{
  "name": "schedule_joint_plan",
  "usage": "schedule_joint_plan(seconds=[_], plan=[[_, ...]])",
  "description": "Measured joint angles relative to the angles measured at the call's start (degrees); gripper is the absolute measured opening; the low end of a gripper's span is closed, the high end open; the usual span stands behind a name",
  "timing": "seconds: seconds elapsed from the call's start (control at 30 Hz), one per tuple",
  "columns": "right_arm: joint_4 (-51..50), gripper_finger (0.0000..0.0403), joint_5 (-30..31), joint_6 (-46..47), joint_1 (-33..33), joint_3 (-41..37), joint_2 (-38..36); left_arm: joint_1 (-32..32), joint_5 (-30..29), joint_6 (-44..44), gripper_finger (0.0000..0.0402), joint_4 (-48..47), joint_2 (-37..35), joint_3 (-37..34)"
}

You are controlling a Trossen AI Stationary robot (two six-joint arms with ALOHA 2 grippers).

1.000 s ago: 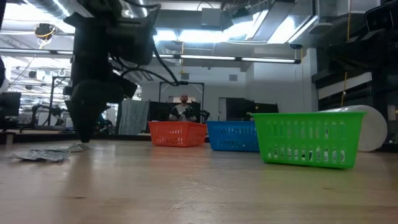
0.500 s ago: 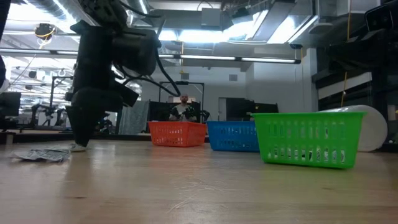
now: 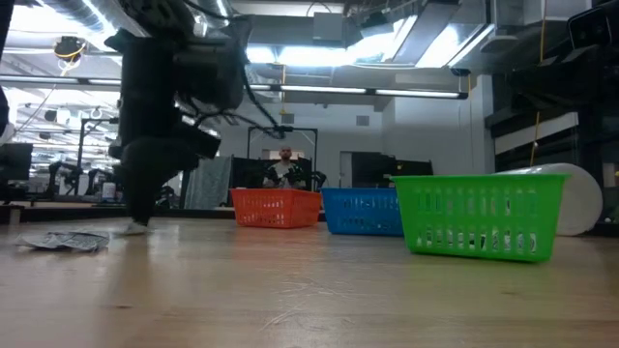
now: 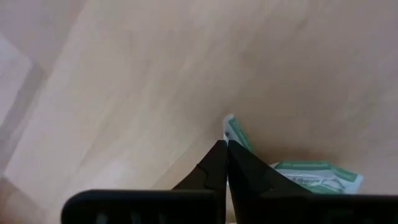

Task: Pick & Place First Aid Supplies
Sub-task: Put the green bandage pack into the blue basket

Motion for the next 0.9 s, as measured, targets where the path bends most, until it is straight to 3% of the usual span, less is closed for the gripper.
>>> schedule_joint_plan(seconds=[0.43, 0.9], plan=[[0.00, 0.0026, 0.00, 0.00, -0.01, 0.00, 0.00, -2.58, -7.88, 3.48, 0.0001, 17.87, -4.95, 0.04], [0.00, 0.0026, 0.00, 0.00, -0.01, 0.00, 0.00, -2.26, -14.43, 24.66, 0.0002, 57.07, -5.09, 0.13]])
